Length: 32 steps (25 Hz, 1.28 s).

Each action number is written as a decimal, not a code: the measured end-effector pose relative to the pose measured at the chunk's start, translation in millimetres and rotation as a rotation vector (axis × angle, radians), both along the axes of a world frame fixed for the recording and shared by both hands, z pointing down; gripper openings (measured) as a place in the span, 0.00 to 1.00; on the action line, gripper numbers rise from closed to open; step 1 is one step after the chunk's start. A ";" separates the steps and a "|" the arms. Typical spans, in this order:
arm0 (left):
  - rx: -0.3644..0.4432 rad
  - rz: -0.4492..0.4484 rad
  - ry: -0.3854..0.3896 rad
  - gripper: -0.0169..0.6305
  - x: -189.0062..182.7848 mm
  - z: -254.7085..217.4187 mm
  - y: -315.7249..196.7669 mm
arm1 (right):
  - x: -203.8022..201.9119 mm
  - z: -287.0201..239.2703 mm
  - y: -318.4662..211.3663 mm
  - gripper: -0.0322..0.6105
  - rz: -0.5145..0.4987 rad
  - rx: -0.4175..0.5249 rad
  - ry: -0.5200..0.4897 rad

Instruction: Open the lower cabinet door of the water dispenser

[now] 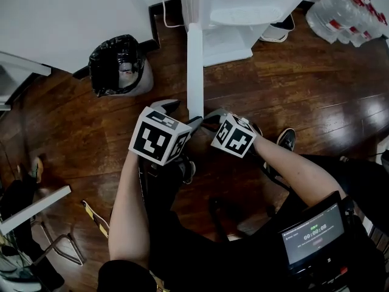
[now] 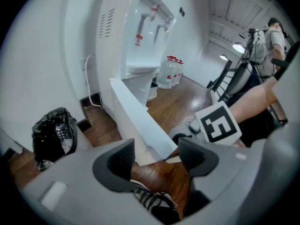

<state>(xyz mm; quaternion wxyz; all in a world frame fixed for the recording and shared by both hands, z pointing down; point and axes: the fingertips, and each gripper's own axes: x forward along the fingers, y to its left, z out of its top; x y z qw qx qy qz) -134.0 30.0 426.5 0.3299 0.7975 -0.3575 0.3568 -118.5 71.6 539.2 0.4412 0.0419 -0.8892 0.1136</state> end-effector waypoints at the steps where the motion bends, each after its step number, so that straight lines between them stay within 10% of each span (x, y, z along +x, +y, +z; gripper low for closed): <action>1: -0.007 -0.022 -0.002 0.51 -5.8 1.5 -0.2 | -6.6 0.1 0.1 0.13 0.001 0.000 -0.007; 6: -0.066 -0.033 0.013 0.52 -10.3 13.1 9.8 | -36.6 2.9 -2.4 0.11 0.021 -0.017 -0.036; 11: -0.058 -0.042 -0.167 0.40 -41.6 30.3 3.4 | -53.0 1.6 -6.4 0.10 0.030 -0.002 -0.032; 32: 0.042 -0.261 -0.338 0.32 -130.1 29.4 -17.6 | 23.9 -75.2 -84.8 0.10 0.239 0.157 -0.101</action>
